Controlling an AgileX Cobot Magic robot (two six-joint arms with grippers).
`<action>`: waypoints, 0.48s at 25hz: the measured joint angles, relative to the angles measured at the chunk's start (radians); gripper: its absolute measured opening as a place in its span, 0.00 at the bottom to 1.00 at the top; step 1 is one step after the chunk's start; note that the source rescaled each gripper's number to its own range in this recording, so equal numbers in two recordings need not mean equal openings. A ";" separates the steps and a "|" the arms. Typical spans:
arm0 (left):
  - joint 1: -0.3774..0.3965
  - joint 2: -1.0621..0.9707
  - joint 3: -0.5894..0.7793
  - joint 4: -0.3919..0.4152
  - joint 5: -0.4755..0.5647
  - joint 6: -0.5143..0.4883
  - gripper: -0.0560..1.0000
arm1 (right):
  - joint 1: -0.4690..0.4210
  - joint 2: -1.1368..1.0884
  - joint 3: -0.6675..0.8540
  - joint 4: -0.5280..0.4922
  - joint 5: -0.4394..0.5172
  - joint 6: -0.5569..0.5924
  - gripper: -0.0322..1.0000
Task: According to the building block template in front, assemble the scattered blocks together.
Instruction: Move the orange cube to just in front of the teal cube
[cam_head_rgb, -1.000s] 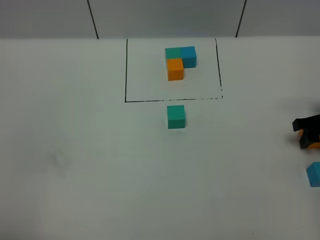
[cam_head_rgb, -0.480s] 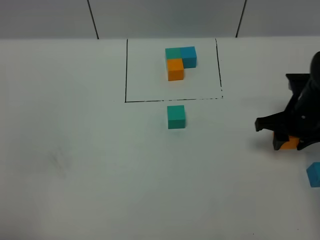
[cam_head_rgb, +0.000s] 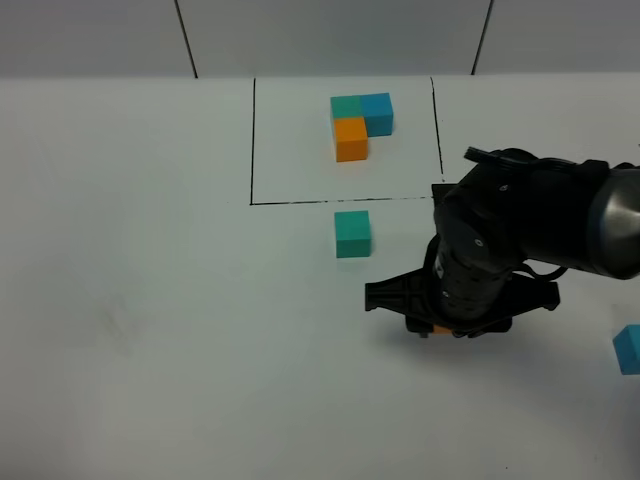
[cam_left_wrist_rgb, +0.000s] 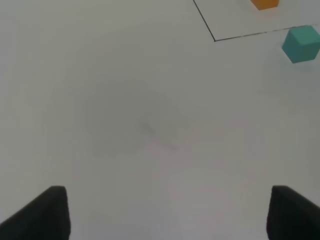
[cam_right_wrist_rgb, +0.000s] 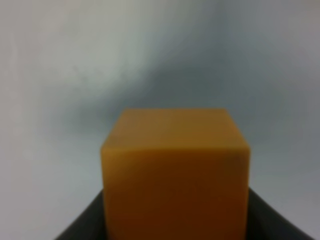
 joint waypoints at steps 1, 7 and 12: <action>0.000 0.000 0.000 0.000 0.000 0.000 0.78 | 0.009 0.017 -0.016 -0.002 -0.003 0.007 0.04; 0.000 0.000 0.000 0.000 0.000 0.000 0.78 | 0.047 0.151 -0.160 -0.008 -0.015 0.019 0.04; 0.000 0.000 0.000 0.000 0.000 0.000 0.78 | 0.049 0.235 -0.249 -0.009 -0.032 0.018 0.04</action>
